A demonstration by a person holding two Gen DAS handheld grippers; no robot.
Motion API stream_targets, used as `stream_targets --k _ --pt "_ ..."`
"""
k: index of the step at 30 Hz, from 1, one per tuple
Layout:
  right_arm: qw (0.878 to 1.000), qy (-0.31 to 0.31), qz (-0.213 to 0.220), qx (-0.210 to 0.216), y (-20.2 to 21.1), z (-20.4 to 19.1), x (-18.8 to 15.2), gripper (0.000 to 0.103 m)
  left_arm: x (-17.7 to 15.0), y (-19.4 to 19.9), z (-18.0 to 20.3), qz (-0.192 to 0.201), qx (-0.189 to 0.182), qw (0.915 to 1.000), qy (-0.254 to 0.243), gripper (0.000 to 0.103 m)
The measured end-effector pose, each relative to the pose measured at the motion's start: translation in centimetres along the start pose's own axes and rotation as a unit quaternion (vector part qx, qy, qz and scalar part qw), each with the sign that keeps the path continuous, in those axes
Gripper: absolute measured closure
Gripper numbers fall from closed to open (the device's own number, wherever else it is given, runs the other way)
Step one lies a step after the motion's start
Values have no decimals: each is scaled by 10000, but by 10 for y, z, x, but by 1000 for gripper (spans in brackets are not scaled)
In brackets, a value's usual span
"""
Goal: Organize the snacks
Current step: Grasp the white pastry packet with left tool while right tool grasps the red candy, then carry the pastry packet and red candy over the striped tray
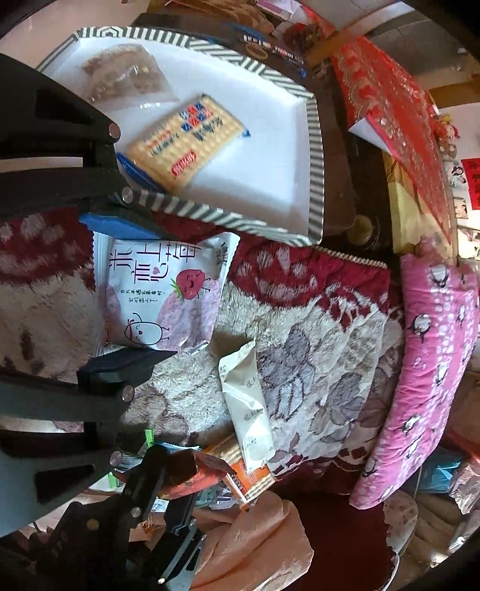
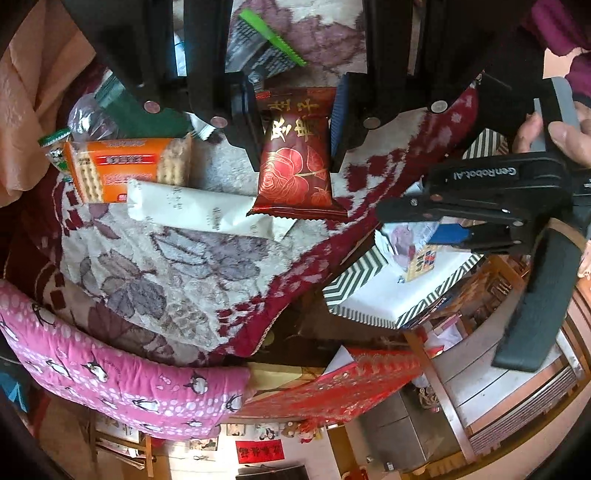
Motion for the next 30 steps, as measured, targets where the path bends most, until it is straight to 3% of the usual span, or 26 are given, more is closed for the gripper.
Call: stream_targets --k 30 --pt "9980 566 -138 229 -16 -74 25 67 -14 42 -83 311 303 9968 673 52"
Point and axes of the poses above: each gripper's, at about its wrist camera, not at the fingertips, and y roughly against the way its jaws point, z to its right, x to its top, the point moved 10 cm from there along -y, roughly the way its jaws point, and after that the axes turned 5 degrees about y, right-handed, at the moved point
